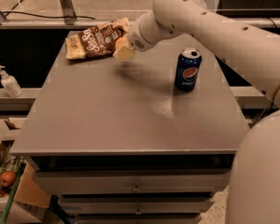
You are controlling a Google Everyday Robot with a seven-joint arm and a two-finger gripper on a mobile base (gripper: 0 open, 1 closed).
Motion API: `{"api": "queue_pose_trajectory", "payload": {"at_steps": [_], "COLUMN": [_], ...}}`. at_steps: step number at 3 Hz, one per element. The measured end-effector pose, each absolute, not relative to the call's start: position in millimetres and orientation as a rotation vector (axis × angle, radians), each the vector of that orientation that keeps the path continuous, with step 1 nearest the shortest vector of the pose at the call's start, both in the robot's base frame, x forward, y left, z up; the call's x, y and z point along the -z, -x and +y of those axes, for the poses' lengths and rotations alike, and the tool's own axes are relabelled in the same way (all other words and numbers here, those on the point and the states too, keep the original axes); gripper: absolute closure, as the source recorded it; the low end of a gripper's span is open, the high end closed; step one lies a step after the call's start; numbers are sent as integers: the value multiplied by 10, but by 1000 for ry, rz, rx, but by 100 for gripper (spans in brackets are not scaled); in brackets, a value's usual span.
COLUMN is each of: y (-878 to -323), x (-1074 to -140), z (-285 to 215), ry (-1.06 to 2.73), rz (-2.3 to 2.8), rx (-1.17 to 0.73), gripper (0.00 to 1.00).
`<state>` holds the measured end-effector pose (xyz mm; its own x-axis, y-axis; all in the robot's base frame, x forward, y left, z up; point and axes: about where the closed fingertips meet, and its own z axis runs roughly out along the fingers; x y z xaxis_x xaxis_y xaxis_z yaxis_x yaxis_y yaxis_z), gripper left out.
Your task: Move orange near brown chip bag
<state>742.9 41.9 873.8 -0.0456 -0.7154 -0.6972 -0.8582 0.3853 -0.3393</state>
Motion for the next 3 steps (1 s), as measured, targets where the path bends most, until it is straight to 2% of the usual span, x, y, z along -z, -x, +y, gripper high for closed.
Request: {"api": "queue_pose_trajectory", "payload": {"at_steps": [2, 3], "y": [-7848, -7932], "x": [-8424, -8294], "z": [544, 562], "ry": [1396, 1394], "rz": [1875, 1907], "rx": [-181, -180], "gripper": [100, 83]}}
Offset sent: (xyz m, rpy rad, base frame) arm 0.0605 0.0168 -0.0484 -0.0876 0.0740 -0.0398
